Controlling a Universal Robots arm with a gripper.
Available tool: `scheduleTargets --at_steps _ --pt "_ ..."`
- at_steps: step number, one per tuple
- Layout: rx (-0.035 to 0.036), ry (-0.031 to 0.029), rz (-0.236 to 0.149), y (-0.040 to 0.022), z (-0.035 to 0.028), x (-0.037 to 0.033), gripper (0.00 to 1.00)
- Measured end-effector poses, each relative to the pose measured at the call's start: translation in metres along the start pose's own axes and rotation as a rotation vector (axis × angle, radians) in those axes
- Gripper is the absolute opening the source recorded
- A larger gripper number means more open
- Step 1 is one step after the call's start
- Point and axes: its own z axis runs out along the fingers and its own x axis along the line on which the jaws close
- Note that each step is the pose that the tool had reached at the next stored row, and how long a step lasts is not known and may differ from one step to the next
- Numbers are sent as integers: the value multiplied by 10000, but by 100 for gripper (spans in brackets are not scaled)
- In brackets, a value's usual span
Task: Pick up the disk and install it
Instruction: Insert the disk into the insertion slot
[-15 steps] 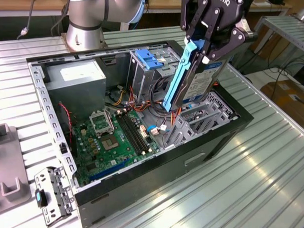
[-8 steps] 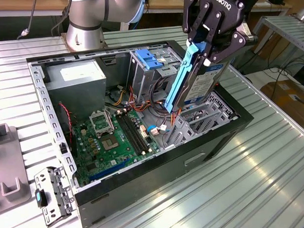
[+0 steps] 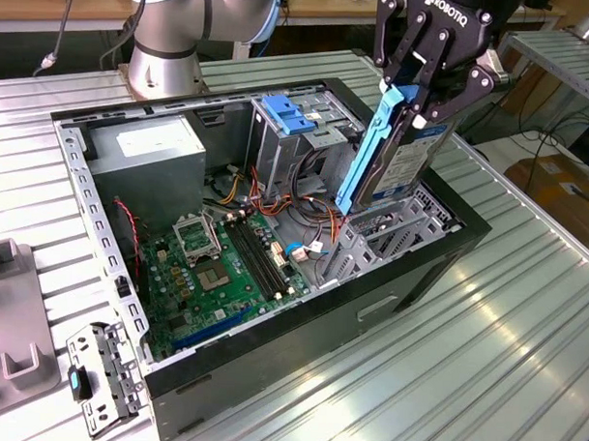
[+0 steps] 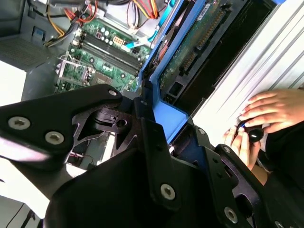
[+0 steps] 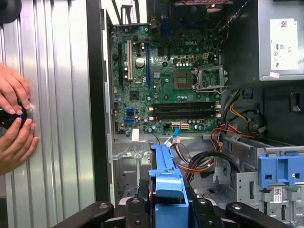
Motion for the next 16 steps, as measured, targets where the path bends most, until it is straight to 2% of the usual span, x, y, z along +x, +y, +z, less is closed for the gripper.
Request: scheduleTargets --at_steps 4,6,9,12,16 --pt "0 1 1 -96 10 -5 37" --pt "0 3 2 -120 15 -6 37" --pt "1 5 2 -122 25 4 37" --pt "1 3 -31 -124 46 56 37" --pt "-6 -14 -607 -124 68 59 37"
